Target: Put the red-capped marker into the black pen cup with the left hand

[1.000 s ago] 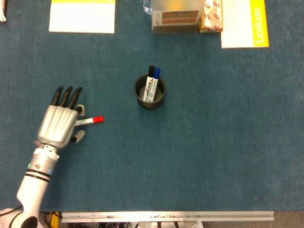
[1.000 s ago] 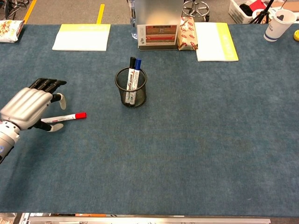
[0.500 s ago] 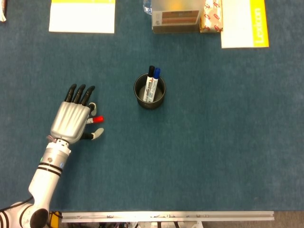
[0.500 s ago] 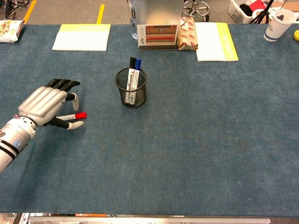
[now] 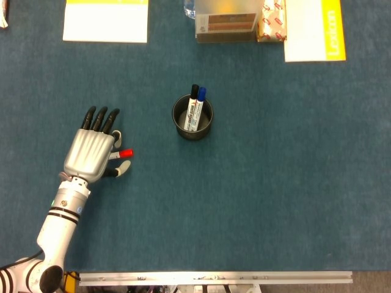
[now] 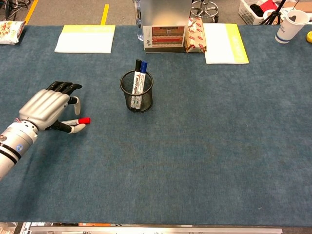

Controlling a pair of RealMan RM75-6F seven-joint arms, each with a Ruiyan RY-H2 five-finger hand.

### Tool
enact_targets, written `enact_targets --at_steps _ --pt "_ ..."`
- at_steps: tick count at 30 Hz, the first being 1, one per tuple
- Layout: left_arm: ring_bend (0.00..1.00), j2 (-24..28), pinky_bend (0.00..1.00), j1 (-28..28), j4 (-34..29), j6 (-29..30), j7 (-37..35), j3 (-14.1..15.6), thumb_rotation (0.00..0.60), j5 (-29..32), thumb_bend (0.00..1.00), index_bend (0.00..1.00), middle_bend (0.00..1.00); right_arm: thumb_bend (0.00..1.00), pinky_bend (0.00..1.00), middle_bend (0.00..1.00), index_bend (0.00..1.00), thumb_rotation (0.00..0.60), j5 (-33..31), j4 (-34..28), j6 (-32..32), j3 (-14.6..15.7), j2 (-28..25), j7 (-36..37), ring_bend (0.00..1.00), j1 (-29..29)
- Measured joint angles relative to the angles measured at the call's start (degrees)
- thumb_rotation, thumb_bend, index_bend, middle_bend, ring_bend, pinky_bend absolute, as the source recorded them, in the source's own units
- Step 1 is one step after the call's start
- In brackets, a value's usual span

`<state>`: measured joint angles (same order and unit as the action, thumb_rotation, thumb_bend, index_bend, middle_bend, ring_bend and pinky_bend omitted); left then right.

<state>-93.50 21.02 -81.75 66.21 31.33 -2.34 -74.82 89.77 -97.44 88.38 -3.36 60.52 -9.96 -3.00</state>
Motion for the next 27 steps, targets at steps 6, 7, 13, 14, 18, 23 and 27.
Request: enact_targets --at_steps 6,7,13,14,18,23,27 --pt "0.0 -0.5 0.0 0.13 1.41 0.06 0.36 0.46 0.43 -0.06 0.22 0.48 0.08 0.0 0.46 0.31 0.47 0.6 0.08 -0.02 0.11 0.01 -0.09 0.15 0.25 0.05" --pt "0.0 -0.66 0.0 0.14 1.74 0.11 0.28 0.52 0.454 -0.08 0.22 0.48 0.08 0.0 0.46 0.31 0.47 0.6 0.06 -0.02 0.09 0.0 -0.1 0.15 0.25 0.04" --pt "0.0 -1.0 0.0 0.14 2.58 0.8 0.21 0.76 0.504 -0.49 0.22 0.51 0.09 0.0 0.46 0.31 0.47 0.6 0.01 0.08 -0.02 -0.05 -0.09 0.14 0.25 -0.03" --pt "0.0 -1.02 0.0 0.12 2.62 0.91 0.2 0.8 0.504 -0.54 0.22 0.51 0.09 0.0 0.46 0.31 0.47 0.6 0.0 0.09 -0.02 -0.04 -0.09 0.12 0.25 -0.03" --pt "0.0 -0.99 0.0 0.08 2.83 1.01 0.27 0.9 0.505 -0.47 0.23 0.54 0.09 0.0 0.46 0.31 0.47 0.6 -0.03 0.1 -0.04 -0.06 -0.05 0.08 0.25 -0.04" --pt "0.0 -0.94 0.0 0.08 2.98 1.0 0.46 0.97 0.505 -0.26 0.23 0.55 0.1 0.0 0.46 0.31 0.47 0.6 0.02 0.1 0.02 -0.05 -0.04 0.08 0.25 -0.02" --pt "0.0 -0.96 0.0 0.19 3.04 0.82 0.54 0.92 0.47 0.0 0.26 0.55 0.1 0.0 0.46 0.31 0.47 0.6 -0.03 0.09 -0.02 -0.05 -0.03 0.07 0.25 -0.04"
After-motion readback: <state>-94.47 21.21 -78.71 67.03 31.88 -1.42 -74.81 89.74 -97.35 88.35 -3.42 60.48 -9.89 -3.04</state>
